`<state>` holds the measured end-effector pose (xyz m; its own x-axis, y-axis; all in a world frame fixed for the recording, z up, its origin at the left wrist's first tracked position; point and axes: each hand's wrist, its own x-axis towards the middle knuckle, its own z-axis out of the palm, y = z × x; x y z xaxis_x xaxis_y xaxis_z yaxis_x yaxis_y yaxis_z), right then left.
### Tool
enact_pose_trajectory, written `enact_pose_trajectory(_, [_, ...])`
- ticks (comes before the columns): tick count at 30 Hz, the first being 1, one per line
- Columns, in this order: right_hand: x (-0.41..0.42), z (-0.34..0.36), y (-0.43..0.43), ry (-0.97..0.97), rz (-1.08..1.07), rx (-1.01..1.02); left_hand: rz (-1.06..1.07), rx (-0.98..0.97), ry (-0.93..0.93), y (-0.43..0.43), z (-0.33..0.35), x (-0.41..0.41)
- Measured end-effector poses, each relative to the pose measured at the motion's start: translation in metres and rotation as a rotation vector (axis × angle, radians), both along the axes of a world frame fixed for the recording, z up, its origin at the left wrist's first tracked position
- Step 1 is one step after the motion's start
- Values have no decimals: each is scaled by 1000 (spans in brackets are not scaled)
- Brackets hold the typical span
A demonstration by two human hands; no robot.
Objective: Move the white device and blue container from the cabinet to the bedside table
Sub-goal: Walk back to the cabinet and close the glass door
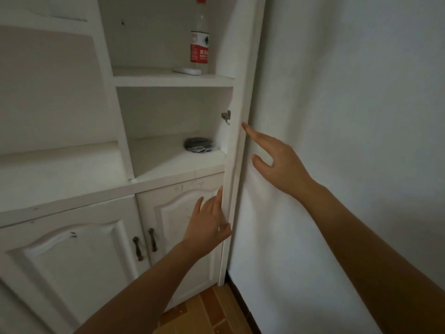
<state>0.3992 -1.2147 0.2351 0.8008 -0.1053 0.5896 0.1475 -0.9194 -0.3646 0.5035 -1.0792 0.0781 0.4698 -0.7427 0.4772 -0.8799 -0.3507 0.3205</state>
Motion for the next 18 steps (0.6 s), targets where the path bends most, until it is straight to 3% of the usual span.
enact_pose_trajectory(9, [53,-23,-4,95,102,35,268,24,-65,37,4,22])
enact_pose_trajectory(13, [80,-33,-9,133,108,-4,397,-56,-70,45,6,33])
enact_pose_trajectory(18, [115,-38,-2,143,125,-50,482,-58,-176,54,29,54])
